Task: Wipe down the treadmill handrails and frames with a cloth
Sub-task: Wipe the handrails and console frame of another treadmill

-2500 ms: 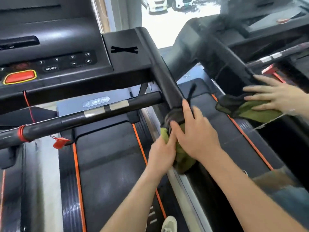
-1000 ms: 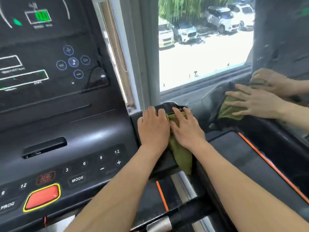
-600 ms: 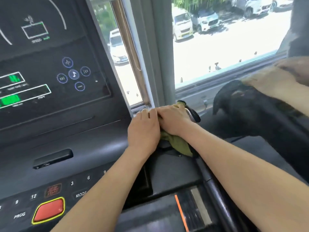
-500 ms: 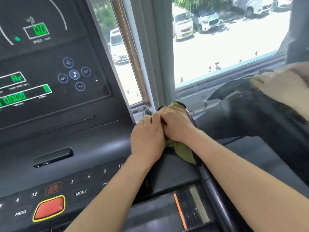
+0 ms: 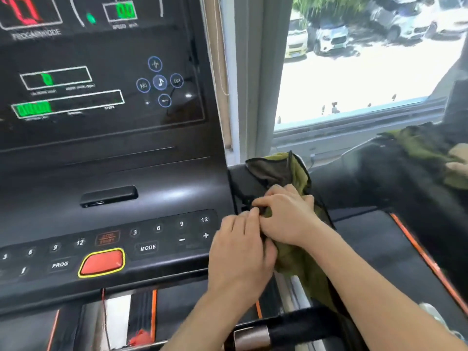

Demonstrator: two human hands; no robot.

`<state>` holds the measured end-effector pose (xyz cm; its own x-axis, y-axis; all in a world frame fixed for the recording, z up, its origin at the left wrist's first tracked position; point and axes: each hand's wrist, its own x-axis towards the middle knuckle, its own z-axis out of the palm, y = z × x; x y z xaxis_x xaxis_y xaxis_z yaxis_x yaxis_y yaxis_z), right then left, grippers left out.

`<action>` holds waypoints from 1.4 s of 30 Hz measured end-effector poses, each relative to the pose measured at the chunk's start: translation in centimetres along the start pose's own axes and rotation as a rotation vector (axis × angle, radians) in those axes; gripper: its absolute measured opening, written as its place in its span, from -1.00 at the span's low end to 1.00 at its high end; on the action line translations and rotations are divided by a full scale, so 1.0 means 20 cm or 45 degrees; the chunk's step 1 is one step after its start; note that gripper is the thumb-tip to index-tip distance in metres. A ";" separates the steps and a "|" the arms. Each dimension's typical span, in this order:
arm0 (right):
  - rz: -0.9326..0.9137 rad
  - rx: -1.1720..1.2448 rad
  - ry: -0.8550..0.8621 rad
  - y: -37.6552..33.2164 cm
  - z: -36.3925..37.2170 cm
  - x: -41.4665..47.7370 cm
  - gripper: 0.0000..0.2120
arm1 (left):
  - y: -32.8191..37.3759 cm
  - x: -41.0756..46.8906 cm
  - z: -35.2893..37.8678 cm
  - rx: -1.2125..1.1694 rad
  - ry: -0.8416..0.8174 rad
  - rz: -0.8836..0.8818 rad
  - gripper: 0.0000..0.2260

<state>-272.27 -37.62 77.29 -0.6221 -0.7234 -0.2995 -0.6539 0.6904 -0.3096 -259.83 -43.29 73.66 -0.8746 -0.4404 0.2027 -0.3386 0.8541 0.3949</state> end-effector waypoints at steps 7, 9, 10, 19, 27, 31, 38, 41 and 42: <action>0.040 -0.231 -0.039 -0.10 0.03 0.04 -0.68 | -0.06 0.00 -0.09 -0.220 -0.075 -0.132 -0.52; 0.075 -0.294 -0.116 -0.09 -0.01 0.05 -0.65 | -0.05 0.03 -0.10 -0.245 -0.165 -0.129 -0.46; 0.085 -0.325 -0.138 -0.08 -0.02 0.05 -0.64 | -0.05 0.04 -0.11 -0.239 -0.218 -0.116 -0.44; -0.095 -0.109 -0.001 -0.07 0.03 0.06 -0.69 | -0.06 0.00 -0.10 -0.164 -0.105 -0.155 -0.51; -0.116 -0.467 0.184 0.20 0.00 -0.09 -0.42 | 0.05 0.08 -0.02 -0.191 -0.140 -0.029 -0.57; -0.070 -0.340 0.300 0.19 0.06 -0.06 -0.45 | 0.06 0.12 0.00 -0.182 -0.128 0.024 -0.66; -0.045 0.126 0.650 0.26 0.10 -0.16 -0.76 | 0.04 0.09 -0.06 -0.333 -0.252 0.060 -0.73; -0.182 0.552 0.752 0.20 0.07 -0.03 -0.91 | 0.01 0.14 -0.11 -0.301 -0.146 -0.029 -0.75; -0.220 0.633 0.760 0.17 0.09 0.01 -0.90 | -0.02 0.14 -0.10 -0.263 -0.067 -0.063 -0.75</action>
<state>-273.81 -35.42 74.61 -0.7473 -0.6026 0.2801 -0.5806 0.3871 -0.7162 -261.44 -45.44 75.94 -0.8775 -0.4607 0.1333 -0.3082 0.7546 0.5793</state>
